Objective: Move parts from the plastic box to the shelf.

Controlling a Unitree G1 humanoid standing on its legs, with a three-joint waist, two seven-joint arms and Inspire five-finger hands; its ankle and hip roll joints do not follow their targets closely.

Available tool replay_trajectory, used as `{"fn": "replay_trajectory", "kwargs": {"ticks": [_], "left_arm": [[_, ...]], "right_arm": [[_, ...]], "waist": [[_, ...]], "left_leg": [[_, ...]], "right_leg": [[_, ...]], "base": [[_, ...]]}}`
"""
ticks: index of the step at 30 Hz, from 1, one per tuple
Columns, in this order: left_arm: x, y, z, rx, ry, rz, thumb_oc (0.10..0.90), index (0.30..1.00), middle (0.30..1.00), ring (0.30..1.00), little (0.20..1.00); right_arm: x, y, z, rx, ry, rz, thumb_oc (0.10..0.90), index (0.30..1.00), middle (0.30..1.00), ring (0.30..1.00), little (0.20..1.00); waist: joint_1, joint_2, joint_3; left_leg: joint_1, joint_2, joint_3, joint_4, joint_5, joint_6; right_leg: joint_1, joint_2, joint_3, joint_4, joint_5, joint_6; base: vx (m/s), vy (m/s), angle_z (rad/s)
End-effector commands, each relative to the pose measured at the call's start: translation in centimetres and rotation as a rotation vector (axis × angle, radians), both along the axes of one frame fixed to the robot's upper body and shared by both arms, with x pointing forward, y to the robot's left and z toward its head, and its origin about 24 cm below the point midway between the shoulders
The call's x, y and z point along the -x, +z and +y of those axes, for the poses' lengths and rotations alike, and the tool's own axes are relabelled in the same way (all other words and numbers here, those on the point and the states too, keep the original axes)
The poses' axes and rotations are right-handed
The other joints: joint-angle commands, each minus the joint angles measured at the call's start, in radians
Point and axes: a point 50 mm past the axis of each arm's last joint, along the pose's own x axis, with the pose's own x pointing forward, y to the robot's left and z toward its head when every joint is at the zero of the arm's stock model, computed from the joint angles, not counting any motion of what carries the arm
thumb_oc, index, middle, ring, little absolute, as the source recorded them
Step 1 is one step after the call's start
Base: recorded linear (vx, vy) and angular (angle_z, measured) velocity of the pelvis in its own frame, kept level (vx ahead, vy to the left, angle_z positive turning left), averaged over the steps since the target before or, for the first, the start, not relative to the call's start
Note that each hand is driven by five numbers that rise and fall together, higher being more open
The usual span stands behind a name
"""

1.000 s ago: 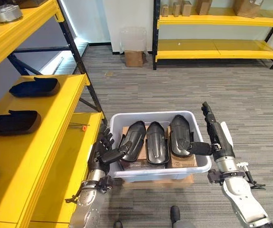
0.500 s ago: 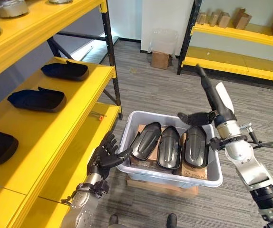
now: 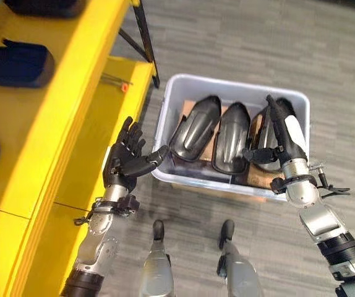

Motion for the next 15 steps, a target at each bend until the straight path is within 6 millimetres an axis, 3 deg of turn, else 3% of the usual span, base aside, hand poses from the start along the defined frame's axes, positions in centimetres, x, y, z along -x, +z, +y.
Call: {"fn": "replay_trajectory", "kwargs": {"ticks": [1, 15], "left_arm": [[1.4, 5.1, 0.7, -0.025, 0.048, -0.309, 0.900, 1.000, 1.000, 1.000, 1.000], [1.9, 6.1, 0.4, 0.014, 0.065, -0.351, 0.900, 1.000, 1.000, 1.000, 1.000]], "right_arm": [[1.1, 7.0, 1.3, 0.056, 0.037, -0.334, 0.900, 1.000, 1.000, 1.000, 1.000], [2.6, 8.3, 2.3, 0.160, 0.050, -0.425, 0.900, 1.000, 1.000, 1.000, 1.000]], "waist": [[-0.039, -0.008, -0.089], [-0.090, 0.024, -0.027]], "left_leg": [[0.017, -0.057, 0.021, 0.021, -0.065, 0.062], [-0.008, -0.062, 0.067, -0.001, -0.052, 0.059]], "right_leg": [[0.003, -0.011, 0.057, 0.117, -0.155, -0.010], [-0.060, -0.006, 0.095, 0.121, -0.152, -0.015]], "base": [[-0.08, 0.050, -0.17], [-0.08, 0.021, -0.13]]}}
